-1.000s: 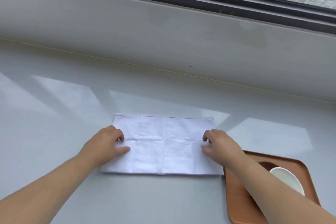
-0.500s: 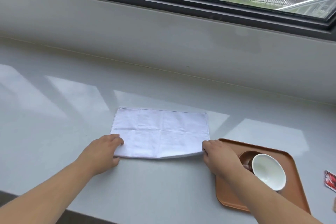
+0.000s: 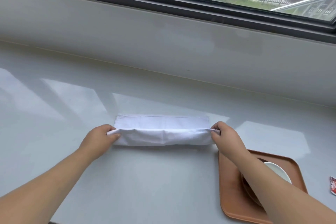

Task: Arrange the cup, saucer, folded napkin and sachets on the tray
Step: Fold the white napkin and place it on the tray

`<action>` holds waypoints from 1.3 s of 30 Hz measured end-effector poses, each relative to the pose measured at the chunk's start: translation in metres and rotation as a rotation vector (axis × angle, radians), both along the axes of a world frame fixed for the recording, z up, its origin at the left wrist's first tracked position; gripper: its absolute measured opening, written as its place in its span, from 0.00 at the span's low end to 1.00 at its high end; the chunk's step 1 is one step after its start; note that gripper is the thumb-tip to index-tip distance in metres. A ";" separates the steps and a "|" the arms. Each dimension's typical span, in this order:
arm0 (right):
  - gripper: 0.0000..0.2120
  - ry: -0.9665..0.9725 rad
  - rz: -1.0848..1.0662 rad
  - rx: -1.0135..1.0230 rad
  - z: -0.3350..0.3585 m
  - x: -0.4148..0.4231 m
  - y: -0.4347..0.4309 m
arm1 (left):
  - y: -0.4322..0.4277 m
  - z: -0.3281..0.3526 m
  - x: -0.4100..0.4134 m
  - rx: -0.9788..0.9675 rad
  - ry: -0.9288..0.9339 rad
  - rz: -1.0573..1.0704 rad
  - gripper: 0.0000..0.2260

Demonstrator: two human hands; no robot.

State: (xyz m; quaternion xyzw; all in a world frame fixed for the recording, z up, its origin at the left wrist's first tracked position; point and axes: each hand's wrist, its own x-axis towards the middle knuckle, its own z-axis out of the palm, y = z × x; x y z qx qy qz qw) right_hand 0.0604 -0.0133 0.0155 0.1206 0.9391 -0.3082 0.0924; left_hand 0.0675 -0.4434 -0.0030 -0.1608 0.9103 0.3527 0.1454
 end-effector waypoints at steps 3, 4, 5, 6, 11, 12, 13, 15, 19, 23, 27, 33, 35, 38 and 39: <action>0.08 -0.014 -0.086 -0.061 -0.005 -0.023 0.000 | -0.005 -0.005 -0.023 0.060 0.009 0.063 0.09; 0.08 -0.013 -0.104 -0.068 -0.008 -0.032 -0.001 | -0.007 -0.008 -0.031 0.064 0.005 0.072 0.11; 0.07 -0.008 -0.119 -0.072 -0.011 -0.040 -0.001 | -0.009 -0.011 -0.038 0.058 0.001 0.074 0.13; 0.07 -0.001 -0.131 -0.075 -0.013 -0.047 -0.002 | -0.009 -0.013 -0.045 0.044 -0.002 0.072 0.14; 0.02 -0.003 -0.189 -0.048 -0.024 -0.077 -0.004 | -0.009 -0.023 -0.074 -0.057 0.002 0.064 0.17; 0.01 -0.010 -0.198 -0.036 -0.026 -0.081 -0.005 | -0.009 -0.025 -0.078 -0.083 0.001 0.055 0.18; 0.02 -0.014 -0.203 -0.023 -0.028 -0.084 -0.005 | -0.009 -0.026 -0.082 -0.108 0.000 0.043 0.18; 0.04 -0.020 -0.202 0.007 -0.034 -0.090 -0.007 | -0.011 -0.030 -0.089 -0.136 -0.003 0.022 0.18; 0.04 -0.058 -0.205 0.066 -0.044 -0.096 -0.011 | -0.014 -0.038 -0.097 -0.186 -0.010 -0.010 0.15; 0.06 -0.065 -0.199 0.170 -0.049 -0.096 -0.017 | -0.017 -0.045 -0.100 -0.216 0.001 -0.035 0.10; 0.11 0.085 -0.130 0.334 -0.044 -0.091 -0.027 | -0.018 -0.046 -0.102 -0.178 0.009 -0.051 0.12; 0.14 0.191 0.163 0.358 -0.037 -0.059 -0.064 | -0.012 -0.039 -0.106 -0.237 -0.029 -0.108 0.06; 0.15 0.195 0.311 0.353 -0.038 -0.042 -0.079 | -0.012 -0.037 -0.102 -0.211 -0.057 -0.084 0.06; 0.16 0.193 0.495 0.354 -0.040 -0.018 -0.104 | -0.013 -0.036 -0.089 -0.034 -0.147 0.006 0.03; 0.16 0.192 0.548 0.363 -0.041 -0.010 -0.112 | -0.013 -0.034 -0.083 0.013 -0.167 0.030 0.03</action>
